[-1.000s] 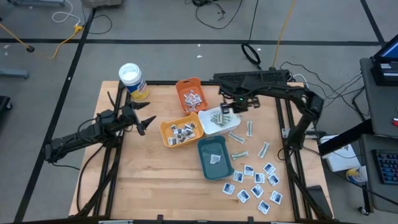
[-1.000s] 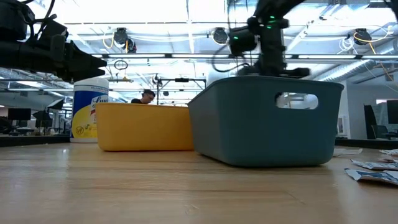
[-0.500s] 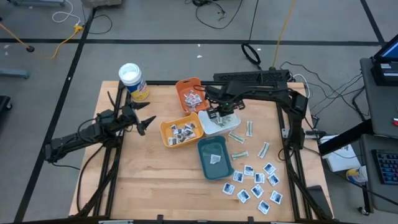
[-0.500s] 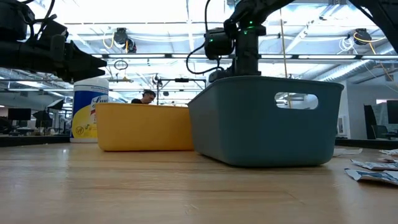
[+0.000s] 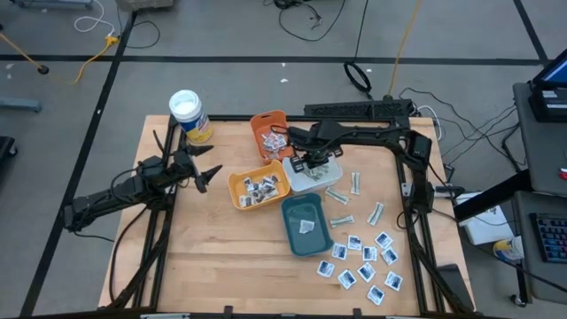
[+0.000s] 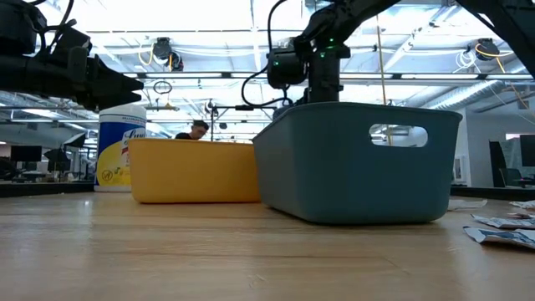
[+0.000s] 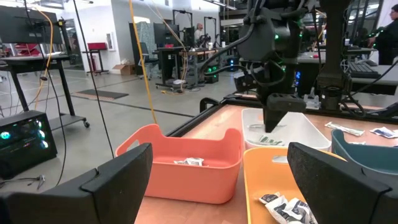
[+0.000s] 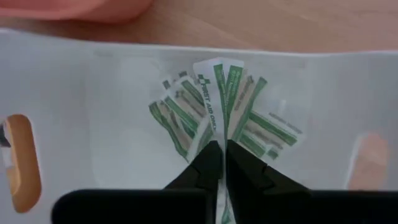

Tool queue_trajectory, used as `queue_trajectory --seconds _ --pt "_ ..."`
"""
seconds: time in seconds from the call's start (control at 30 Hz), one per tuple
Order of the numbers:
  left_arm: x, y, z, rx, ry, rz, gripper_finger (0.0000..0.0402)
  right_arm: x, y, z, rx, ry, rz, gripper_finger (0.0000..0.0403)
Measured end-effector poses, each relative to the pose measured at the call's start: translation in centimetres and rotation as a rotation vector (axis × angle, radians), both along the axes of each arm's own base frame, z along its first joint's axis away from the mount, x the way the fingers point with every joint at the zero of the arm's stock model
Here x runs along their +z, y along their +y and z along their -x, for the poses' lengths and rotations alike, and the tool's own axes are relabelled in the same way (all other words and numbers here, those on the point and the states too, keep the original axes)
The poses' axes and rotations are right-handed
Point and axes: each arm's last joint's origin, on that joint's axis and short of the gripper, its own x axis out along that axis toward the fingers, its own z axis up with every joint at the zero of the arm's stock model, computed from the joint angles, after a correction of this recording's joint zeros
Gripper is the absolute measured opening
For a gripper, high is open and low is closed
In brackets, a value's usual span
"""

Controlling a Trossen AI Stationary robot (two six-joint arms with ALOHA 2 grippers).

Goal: Pick & Place First Aid Supplies
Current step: Put the green bandage into the white bin

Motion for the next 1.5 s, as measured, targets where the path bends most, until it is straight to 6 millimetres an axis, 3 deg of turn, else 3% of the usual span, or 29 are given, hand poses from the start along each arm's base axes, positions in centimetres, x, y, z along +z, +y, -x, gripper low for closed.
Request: queue_trajectory --seconds 0.27,0.43,0.73,1.07,1.3,1.5 --pt "0.0 0.0 0.0 0.0 0.0 0.0 0.0379 0.2 0.1 0.0 -0.008 -0.011 0.003 0.0121" --pt "0.0 0.0 0.0 0.0 0.0 0.0 0.0379 1.9 -0.4 0.7 -0.049 -0.06 0.016 0.0165" --pt "0.0 0.0 0.0 0.0 0.0 0.0 0.0379 4.2 -1.1 3.0 -0.126 -0.098 0.028 0.0151" --pt "0.0 0.0 0.0 0.0 0.0 0.0 0.0379 4.6 0.6 9.1 -0.266 -0.081 0.038 0.0134" --pt "0.0 0.0 0.0 0.0 0.0 0.0 0.0379 4.2 1.8 12.1 -0.344 -0.082 0.03 0.0134" --pt "0.0 0.0 0.0 0.0 0.0 0.0 0.0379 1.8 2.7 13.8 -0.398 -0.022 0.013 0.0134"
